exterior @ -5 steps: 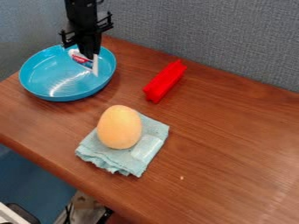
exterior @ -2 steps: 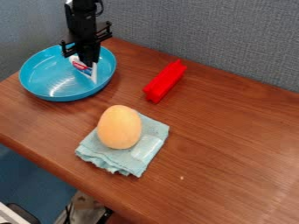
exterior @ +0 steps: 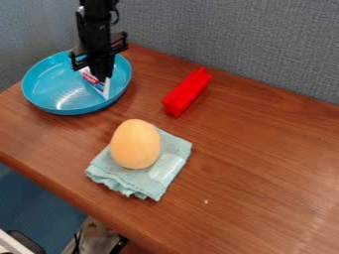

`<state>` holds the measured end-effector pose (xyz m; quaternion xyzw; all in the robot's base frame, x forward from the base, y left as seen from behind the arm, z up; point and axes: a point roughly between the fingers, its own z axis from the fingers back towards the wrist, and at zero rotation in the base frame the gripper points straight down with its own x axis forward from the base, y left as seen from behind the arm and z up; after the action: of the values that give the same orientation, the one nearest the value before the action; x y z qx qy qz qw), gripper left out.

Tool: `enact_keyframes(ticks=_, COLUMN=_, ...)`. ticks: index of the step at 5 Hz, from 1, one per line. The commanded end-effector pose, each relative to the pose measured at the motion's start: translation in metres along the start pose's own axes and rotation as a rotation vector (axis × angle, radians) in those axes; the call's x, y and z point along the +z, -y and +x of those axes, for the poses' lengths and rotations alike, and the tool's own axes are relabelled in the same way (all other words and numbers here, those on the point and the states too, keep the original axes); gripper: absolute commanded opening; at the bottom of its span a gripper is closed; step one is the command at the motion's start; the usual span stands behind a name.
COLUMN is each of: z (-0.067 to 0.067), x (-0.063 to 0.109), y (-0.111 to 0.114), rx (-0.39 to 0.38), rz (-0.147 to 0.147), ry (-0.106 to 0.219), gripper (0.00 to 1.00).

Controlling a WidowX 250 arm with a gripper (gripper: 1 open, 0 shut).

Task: Put the toothpaste on the blue plate

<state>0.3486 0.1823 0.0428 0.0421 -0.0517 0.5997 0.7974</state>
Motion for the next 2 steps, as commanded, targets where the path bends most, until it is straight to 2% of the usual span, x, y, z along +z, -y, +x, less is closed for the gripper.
enact_keyframes(ticks=1, z=0.0071, x=0.0113, y=0.0054, rx=-0.01, rz=-0.026, ry=0.034, gripper=0.0)
enact_keyframes(ticks=2, z=0.0072, x=0.0089, y=0.0078, rx=-0.016, rz=-0.024, ry=0.033, gripper=0.0)
